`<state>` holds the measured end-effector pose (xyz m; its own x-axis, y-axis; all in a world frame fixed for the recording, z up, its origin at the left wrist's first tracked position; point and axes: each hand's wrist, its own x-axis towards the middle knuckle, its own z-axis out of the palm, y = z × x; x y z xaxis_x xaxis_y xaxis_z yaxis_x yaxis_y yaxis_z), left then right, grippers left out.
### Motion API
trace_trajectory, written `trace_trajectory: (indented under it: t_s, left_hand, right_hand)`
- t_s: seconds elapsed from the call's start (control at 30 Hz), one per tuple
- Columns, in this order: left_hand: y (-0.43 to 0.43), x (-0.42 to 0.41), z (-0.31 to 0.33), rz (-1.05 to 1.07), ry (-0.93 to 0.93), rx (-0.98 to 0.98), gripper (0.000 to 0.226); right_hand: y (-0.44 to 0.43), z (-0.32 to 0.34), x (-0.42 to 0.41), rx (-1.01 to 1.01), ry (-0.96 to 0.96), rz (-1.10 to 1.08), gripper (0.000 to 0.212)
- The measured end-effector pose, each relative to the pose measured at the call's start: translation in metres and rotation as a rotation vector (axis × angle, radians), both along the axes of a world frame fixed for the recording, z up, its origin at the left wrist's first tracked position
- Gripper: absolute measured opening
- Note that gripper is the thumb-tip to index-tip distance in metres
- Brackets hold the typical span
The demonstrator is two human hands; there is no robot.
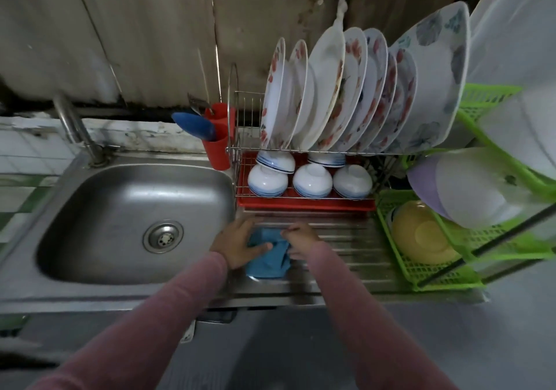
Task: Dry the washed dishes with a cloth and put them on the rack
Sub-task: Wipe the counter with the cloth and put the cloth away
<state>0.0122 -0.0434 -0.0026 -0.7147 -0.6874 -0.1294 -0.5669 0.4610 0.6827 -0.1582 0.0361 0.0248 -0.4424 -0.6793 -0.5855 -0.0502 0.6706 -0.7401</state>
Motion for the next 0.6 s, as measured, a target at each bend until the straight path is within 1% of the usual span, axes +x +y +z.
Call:
trace_trajectory:
  t_s: [0.03, 0.07, 0.1, 0.13, 0.27, 0.33, 0.4, 0.5, 0.6]
  left_hand:
    - [0.005, 0.003, -0.005, -0.035, -0.079, -0.091, 0.093]
    - [0.009, 0.004, -0.009, -0.054, -0.142, -0.143, 0.099]
    - [0.012, 0.005, -0.011, -0.049, -0.184, -0.165, 0.102]
    - [0.012, 0.005, -0.014, -0.033, -0.197, -0.174, 0.102]
    - [0.005, 0.000, -0.011, 0.000, -0.219, -0.150, 0.082]
    - [0.002, -0.004, -0.004, -0.047, -0.261, -0.148, 0.074]
    - [-0.001, -0.007, 0.000, -0.091, -0.314, -0.169, 0.061]
    - [-0.006, -0.009, 0.005, -0.116, -0.342, -0.204, 0.047]
    - [-0.009, -0.011, 0.010, -0.143, -0.301, -0.147, 0.039]
  right_hand:
    - [0.000, -0.002, 0.001, -0.013, -0.069, -0.049, 0.005]
    - [0.000, -0.004, 0.000, -0.038, -0.143, -0.107, 0.007]
    - [-0.001, -0.004, -0.001, -0.055, -0.218, -0.156, 0.013]
    - [-0.002, -0.003, -0.002, -0.075, -0.289, -0.196, 0.015]
    - [-0.004, 0.006, -0.005, -0.113, -0.435, -0.228, 0.009]
    - [-0.002, 0.008, -0.005, -0.131, -0.510, -0.255, 0.007]
    - [0.000, 0.008, -0.006, -0.163, -0.588, -0.281, 0.009]
    - [0.003, 0.006, -0.005, -0.200, -0.568, -0.237, 0.019]
    - [0.007, 0.000, -0.003, -0.204, -0.487, -0.215, 0.036]
